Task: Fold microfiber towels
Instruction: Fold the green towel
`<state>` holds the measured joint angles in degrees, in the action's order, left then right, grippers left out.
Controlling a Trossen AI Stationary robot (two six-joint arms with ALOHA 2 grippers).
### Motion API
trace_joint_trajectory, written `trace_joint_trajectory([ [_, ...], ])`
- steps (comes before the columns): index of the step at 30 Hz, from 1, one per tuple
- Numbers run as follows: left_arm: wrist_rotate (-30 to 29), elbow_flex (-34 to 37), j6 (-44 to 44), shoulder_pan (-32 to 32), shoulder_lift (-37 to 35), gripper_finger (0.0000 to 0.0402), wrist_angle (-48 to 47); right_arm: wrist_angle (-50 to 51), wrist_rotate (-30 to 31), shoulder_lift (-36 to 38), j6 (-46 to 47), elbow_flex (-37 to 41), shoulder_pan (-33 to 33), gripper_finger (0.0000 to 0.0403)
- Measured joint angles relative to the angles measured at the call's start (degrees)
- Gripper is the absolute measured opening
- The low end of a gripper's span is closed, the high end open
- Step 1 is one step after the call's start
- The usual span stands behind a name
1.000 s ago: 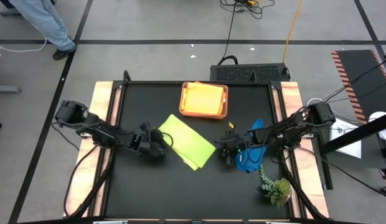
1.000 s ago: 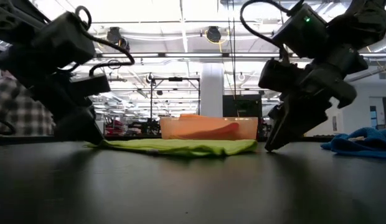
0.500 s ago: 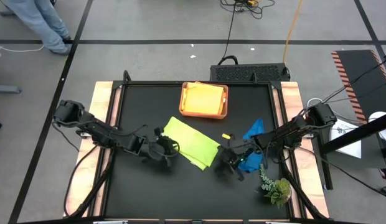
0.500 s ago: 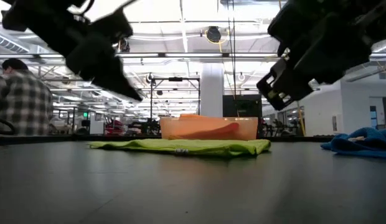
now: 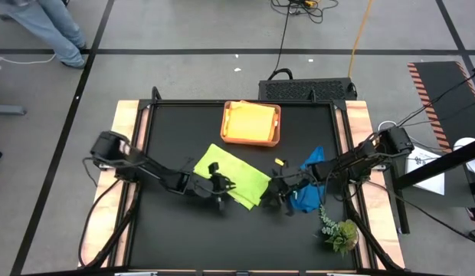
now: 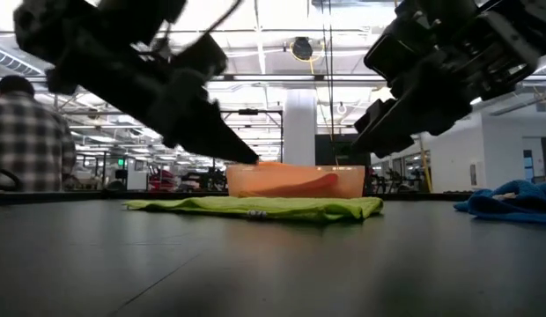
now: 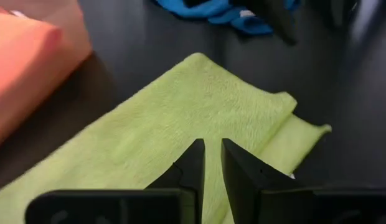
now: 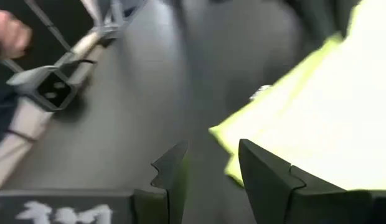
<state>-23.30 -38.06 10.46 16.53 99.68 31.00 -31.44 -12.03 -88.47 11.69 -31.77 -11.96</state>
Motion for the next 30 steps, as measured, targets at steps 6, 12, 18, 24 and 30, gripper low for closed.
trace_joint_trajectory([
  [6, 1.1, -5.4, -0.4, -0.5, 8.0, 0.0056, 0.9, 1.3, 3.2, 0.0, -0.9, 0.0, 1.6, 0.0132],
  [12, 7.6, -9.9, -0.8, -0.4, 12.0, 0.0056, -8.2, 3.0, 3.3, 0.0, -0.6, 0.0, 2.7, 0.0132],
  [18, 11.5, -10.6, -0.2, 3.3, 9.8, 0.0056, -19.6, 4.4, 3.3, 0.0, 0.7, 0.0, 2.3, 0.0132],
  [24, 11.5, -10.0, -0.4, 7.7, 1.1, 0.0056, -31.8, 4.7, 3.3, 0.0, 1.3, 0.0, 2.0, 0.0132],
  [30, 6.3, -10.2, -2.3, 11.1, -8.0, 0.0056, -31.2, 4.3, 3.3, 0.0, 2.4, 0.0, 2.0, 0.0132],
])
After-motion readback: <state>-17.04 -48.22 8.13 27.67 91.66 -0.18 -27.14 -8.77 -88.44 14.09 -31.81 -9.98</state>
